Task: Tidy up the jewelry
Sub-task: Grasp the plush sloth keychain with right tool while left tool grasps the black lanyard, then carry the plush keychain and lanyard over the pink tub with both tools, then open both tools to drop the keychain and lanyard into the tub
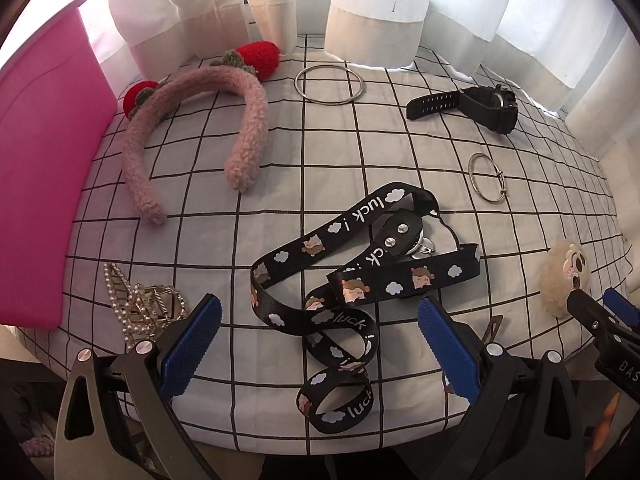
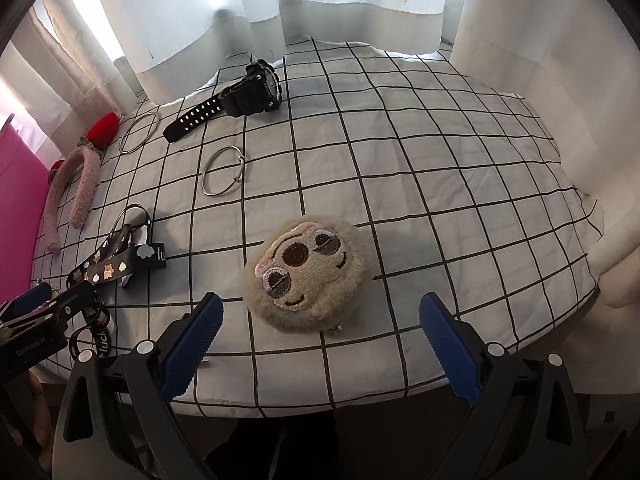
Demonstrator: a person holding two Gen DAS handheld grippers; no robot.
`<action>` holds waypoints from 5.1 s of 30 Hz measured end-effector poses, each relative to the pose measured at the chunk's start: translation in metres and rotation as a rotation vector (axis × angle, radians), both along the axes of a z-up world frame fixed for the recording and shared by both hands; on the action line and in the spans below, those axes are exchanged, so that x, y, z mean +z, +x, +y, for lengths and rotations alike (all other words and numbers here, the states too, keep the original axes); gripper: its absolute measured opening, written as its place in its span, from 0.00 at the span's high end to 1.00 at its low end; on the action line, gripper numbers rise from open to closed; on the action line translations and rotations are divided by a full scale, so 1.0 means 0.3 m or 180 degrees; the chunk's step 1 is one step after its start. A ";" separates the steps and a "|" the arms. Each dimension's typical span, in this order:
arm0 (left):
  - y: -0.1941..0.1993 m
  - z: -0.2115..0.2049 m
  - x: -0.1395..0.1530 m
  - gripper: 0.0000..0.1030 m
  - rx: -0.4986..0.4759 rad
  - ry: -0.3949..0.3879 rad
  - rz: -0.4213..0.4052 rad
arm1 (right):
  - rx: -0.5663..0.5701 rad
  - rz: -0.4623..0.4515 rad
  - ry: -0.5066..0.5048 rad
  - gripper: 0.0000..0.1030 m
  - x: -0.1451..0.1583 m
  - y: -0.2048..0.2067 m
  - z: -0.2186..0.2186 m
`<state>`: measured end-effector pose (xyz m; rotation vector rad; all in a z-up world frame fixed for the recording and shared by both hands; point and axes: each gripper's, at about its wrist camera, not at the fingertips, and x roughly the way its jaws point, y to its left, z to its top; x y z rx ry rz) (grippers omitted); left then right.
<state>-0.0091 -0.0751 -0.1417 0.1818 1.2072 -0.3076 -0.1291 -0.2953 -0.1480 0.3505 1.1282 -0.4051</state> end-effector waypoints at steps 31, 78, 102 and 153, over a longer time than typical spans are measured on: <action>0.009 -0.043 -0.093 0.41 -0.0018 0.0036 -0.0107 | 0.0134 0.0166 -0.0142 0.28 -0.118 0.071 -0.022; 0.163 0.377 0.821 0.98 0.0195 -0.1036 -0.1480 | 0.1053 -0.1353 -0.0237 0.51 0.630 0.362 0.388; 0.365 1.223 0.659 0.98 0.1636 -0.0357 -0.1193 | 0.3057 -0.1075 0.0124 0.51 0.631 0.869 1.471; 0.236 1.127 0.626 0.09 0.1775 -0.0138 -0.0973 | 0.2609 -0.0895 0.0243 0.34 0.628 0.761 1.216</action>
